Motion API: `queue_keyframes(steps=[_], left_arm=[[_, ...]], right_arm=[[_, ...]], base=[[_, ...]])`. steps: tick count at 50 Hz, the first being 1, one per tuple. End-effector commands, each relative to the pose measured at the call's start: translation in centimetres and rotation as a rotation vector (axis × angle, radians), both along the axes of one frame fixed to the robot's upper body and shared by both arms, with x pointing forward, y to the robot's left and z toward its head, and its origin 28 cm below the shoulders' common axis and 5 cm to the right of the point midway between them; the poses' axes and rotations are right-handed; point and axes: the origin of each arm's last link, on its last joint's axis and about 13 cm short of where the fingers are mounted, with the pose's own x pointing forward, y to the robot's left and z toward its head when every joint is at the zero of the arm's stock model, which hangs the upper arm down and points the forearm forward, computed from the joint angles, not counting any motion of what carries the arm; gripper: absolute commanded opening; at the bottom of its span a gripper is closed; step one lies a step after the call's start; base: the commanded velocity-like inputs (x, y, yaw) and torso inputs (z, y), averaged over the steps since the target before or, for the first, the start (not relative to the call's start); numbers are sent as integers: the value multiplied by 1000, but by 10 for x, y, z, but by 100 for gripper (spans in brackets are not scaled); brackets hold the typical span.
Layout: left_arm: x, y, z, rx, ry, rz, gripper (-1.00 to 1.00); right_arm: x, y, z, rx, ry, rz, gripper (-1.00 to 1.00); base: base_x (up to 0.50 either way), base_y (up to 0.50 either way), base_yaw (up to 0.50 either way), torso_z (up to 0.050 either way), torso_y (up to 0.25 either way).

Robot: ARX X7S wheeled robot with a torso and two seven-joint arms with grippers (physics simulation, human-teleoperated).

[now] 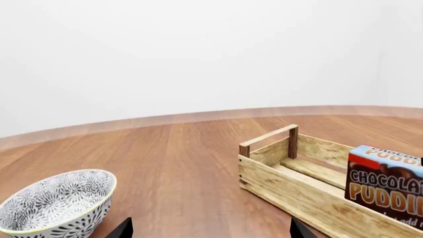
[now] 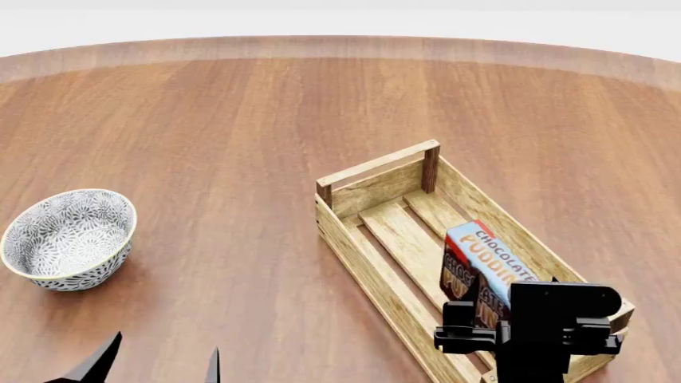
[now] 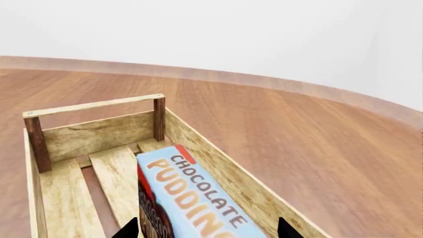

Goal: Pick up the chocolate pudding and put it in the tray.

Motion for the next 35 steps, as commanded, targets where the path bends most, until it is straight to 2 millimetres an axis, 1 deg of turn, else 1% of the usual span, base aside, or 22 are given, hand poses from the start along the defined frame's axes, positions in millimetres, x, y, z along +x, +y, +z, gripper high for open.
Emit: queue_keyframes(steps=[1,5,6,10,11,14,15,20,21,23,26,29,31,33,34,35], left_arm=[[0,0,2,1,-3,-1,100],[1,1,4,2,-12,7,100],[2,1,8,5,-21,7,100],[3,3,23,11,-58,15,100],[4,4,30,10,-77,19,100],[4,5,40,8,-100,23,100],[4,5,43,9,-106,24,100],[4,5,61,8,-155,27,100],[4,5,65,8,-166,29,100],[3,5,67,9,-171,29,100],[-2,5,75,11,-196,29,100],[-4,5,79,9,-207,30,100],[-7,5,86,7,-226,27,100],[-9,5,89,6,-238,26,100],[-10,5,91,9,-246,22,100],[-11,5,93,7,-248,23,100]], right_arm=[[0,0,1,-6,1,-3,100],[-2,0,1,0,-15,-12,100],[-5,-1,2,38,-36,-15,100],[-14,1,12,57,-101,-12,100],[-18,2,17,57,-129,-2,100],[-26,3,27,57,-180,8,100],[-31,5,36,60,-213,16,100],[-46,10,61,62,-303,44,100],[-51,11,69,57,-324,47,100],[-52,10,70,52,-331,48,100],[-60,11,85,51,-381,57,100],[-66,12,93,43,-409,62,100],[-73,14,102,36,-438,76,100],[-77,15,106,31,-453,80,100],[-80,16,109,-5,-465,76,100],[-83,17,111,13,-470,83,100]], base=[[0,0,0,0,0],[0,0,0,0,0],[0,0,0,0,0],[0,0,0,0,0],[0,0,0,0,0],[0,0,0,0,0],[0,0,0,0,0],[0,0,0,0,0],[0,0,0,0,0],[0,0,0,0,0],[0,0,0,0,0],[0,0,0,0,0],[0,0,0,0,0],[0,0,0,0,0],[0,0,0,0,0],[0,0,0,0,0]])
